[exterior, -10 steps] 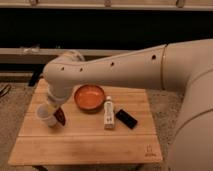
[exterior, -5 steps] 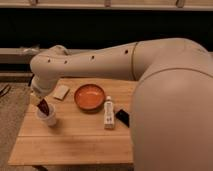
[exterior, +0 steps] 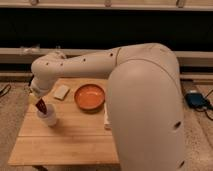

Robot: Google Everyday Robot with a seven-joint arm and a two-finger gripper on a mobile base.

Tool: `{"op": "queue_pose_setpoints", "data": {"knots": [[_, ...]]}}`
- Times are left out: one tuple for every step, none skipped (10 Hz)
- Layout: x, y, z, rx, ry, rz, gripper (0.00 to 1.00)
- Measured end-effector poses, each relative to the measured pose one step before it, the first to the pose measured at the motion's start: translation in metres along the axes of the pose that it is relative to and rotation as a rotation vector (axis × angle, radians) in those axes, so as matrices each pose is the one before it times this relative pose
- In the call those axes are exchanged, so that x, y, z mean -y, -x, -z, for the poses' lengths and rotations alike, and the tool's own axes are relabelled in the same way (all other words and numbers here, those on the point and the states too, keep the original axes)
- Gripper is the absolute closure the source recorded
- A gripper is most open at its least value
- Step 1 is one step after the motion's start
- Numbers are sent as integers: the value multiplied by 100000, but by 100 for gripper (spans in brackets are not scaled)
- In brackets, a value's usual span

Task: Place the pepper in the ceramic cup

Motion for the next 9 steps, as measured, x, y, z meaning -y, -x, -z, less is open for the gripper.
{"op": "queue_pose_setpoints", "data": {"knots": [[159, -182, -480, 46, 146, -237, 82], [-232, -90, -638, 64, 696, 37, 69], [-90, -188, -481, 59, 329, -52, 60], [-33, -96, -215, 180, 179, -384, 52], [57, -240, -265, 123, 173, -687, 41], [-80, -33, -148, 92, 285, -308, 32], [-125, 95, -52, 37, 146, 139, 23], [-36, 22, -19, -5, 47, 49, 20], [21, -12, 18, 17, -21, -42, 20]]}}
